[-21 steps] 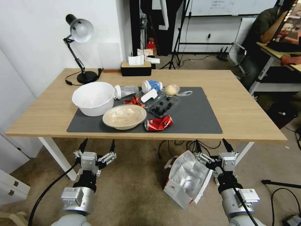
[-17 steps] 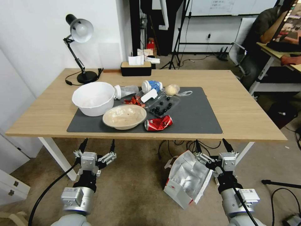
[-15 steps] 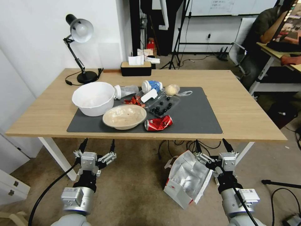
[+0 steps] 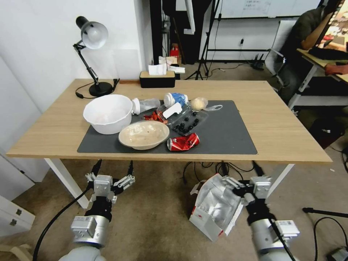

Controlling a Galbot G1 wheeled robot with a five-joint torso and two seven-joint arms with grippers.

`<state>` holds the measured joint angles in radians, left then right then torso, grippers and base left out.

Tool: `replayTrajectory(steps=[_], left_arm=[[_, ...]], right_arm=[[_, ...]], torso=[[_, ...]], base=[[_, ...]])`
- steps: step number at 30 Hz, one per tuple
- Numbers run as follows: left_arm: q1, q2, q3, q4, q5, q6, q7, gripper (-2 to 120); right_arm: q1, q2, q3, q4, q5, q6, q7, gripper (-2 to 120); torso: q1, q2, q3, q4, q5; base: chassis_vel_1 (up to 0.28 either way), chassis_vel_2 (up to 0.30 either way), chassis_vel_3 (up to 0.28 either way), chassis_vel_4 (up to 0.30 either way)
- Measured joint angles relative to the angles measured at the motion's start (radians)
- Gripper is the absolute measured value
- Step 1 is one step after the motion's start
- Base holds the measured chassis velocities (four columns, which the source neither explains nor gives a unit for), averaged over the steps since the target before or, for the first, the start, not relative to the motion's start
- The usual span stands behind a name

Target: Pick up the food delivery bag from the floor and place it on the table.

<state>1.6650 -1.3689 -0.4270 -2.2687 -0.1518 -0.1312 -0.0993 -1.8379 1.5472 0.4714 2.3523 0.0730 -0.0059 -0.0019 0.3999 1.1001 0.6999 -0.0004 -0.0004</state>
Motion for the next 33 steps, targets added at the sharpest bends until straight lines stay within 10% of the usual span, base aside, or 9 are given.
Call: replayTrajectory(steps=[33], left_arm=[[-0.044,0.06,0.047,0.069,-0.102,-0.128,-0.034,100]], right_arm=[[0.01,0.015,0.013,-0.002,-0.043,0.022,0.035,100]], torso=[[0.0,0.0,0.0,0.0005,0.0003]], base=[[0.0,0.0,0.0,0.0]])
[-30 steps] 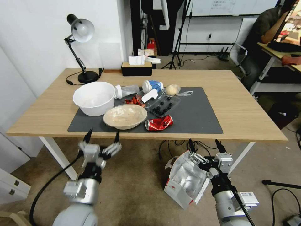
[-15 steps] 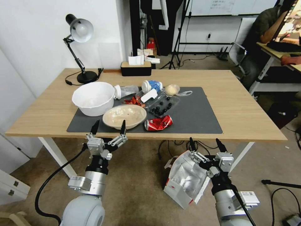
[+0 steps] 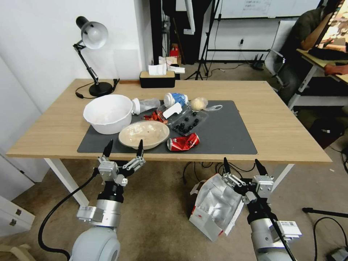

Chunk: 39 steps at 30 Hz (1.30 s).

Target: Pick up the food delivery bag from the floor and place it on the table.

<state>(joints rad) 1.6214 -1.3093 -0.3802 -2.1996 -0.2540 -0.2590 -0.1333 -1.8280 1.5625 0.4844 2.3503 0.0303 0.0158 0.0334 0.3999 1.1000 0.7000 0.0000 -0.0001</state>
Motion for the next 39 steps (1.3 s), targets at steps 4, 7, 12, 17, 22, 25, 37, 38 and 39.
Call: replayTrajectory(steps=[4,7,12,17,22,25,37,38,39], left_arm=[[0.001,0.001,0.0,0.0,-0.009,0.001,0.0,100],[0.0,0.004,0.0,0.0,-0.025,0.005,0.007,100],[-0.003,0.006,0.001,0.002,-0.033,0.01,0.007,100],[-0.005,0.006,0.005,-0.004,-0.046,0.03,0.0,100],[-0.007,0.011,0.008,-0.01,-0.06,0.038,-0.001,100],[-0.009,0.013,0.008,-0.01,-0.064,0.039,-0.001,100],[-0.013,0.024,0.01,-0.003,-0.078,0.039,0.001,100],[-0.014,0.028,0.01,-0.004,-0.079,0.039,0.001,100],[-0.014,0.028,0.01,-0.004,-0.079,0.039,0.001,100]], right_arm=[[0.0,0.002,-0.001,0.0,-0.004,0.001,0.0,100],[0.001,0.004,-0.003,-0.003,-0.01,0.003,0.0,100],[0.002,0.006,-0.004,-0.008,-0.012,0.005,0.0,100],[0.002,0.008,-0.005,-0.011,-0.014,0.006,0.0,100],[0.005,0.009,-0.006,-0.013,-0.014,0.006,0.002,100],[0.005,0.01,-0.006,-0.015,-0.014,0.006,0.002,100],[0.014,0.021,-0.012,-0.026,-0.03,0.004,0.003,100],[0.014,0.023,-0.014,-0.029,-0.033,0.003,0.003,100],[0.014,0.023,-0.014,-0.029,-0.033,0.003,0.003,100]], torso=[[0.0,0.0,0.0,0.0,0.0001],[0.0,0.0,0.0,0.0,0.0001],[0.0,0.0,0.0,-0.0001,0.0001],[-0.001,-0.002,-0.001,0.0,0.0001],[-0.011,-0.024,-0.013,0.0,0.0001],[-0.015,-0.034,-0.019,0.0,0.0],[-0.043,-0.099,-0.055,0.0,0.0001],[-0.048,-0.109,-0.061,-0.0001,0.0],[-0.048,-0.109,-0.061,-0.0001,0.0]], base=[[0.0,0.0,0.0,0.0],[0.0,0.0,0.0,0.0],[0.0,0.0,0.0,0.0],[0.0,0.0,0.0,0.0],[0.0,0.0,0.0,0.0],[0.0,0.0,0.0,0.0],[0.0,0.0,0.0,0.0],[0.0,0.0,0.0,0.0],[0.0,0.0,0.0,0.0]])
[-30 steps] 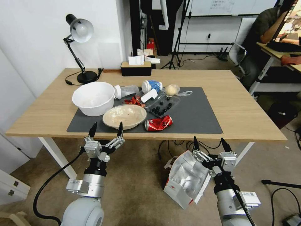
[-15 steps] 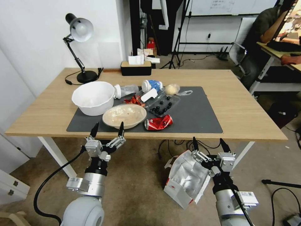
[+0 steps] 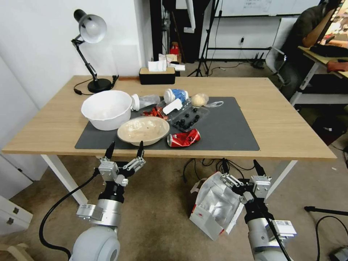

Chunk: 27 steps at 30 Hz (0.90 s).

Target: Pick up the food delivery bag from the floor and place it on the table.

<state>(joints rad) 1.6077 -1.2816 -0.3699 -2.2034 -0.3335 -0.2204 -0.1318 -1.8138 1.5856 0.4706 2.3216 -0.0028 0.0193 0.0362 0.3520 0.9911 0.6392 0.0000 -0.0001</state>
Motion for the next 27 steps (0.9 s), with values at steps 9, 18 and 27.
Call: replayTrajectory(steps=[9,18,27], left_arm=[[-0.001,0.008,-0.001,-0.003,-0.002,0.0,0.001,100],[0.0,0.007,-0.002,-0.004,-0.001,-0.001,0.003,100],[0.002,0.001,-0.001,-0.005,0.004,-0.001,0.005,100]], right_arm=[[-0.001,0.002,0.0,-0.001,-0.002,0.0,-0.003,100],[-0.003,-0.005,0.004,-0.001,-0.002,-0.001,-0.004,100],[-0.003,-0.009,0.005,-0.003,-0.001,-0.002,-0.004,100]], torso=[[-0.02,-0.046,-0.026,0.0,0.0001],[-0.04,-0.092,-0.052,0.0,0.0001],[-0.058,-0.132,-0.075,0.0001,0.0001]], base=[[0.0,0.0,0.0,0.0],[0.0,0.0,0.0,0.0],[0.0,0.0,0.0,0.0]])
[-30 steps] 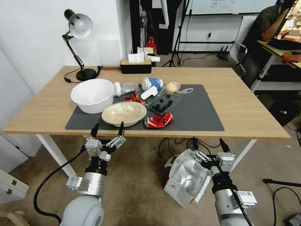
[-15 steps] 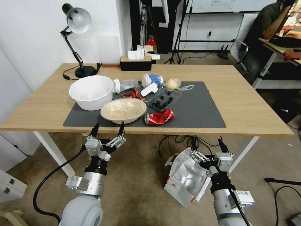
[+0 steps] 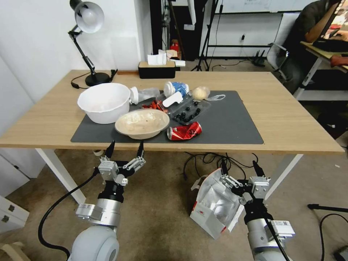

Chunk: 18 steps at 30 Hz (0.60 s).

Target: Pick up the food delivery bag from the floor and place it on the table.

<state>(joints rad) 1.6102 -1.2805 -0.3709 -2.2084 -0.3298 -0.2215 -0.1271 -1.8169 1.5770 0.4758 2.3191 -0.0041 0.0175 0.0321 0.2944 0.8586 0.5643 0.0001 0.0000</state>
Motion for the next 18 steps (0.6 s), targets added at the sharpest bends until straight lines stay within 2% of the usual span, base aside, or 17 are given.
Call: replayTrajectory(steps=[18], left_arm=[[0.002,-0.002,0.002,0.001,0.002,-0.001,0.004,100]], right_arm=[[0.003,-0.003,0.005,-0.007,-0.01,-0.001,0.0,100]], torso=[[-0.033,-0.079,-0.046,-0.0001,-0.0001]], base=[[0.0,0.0,0.0,0.0]])
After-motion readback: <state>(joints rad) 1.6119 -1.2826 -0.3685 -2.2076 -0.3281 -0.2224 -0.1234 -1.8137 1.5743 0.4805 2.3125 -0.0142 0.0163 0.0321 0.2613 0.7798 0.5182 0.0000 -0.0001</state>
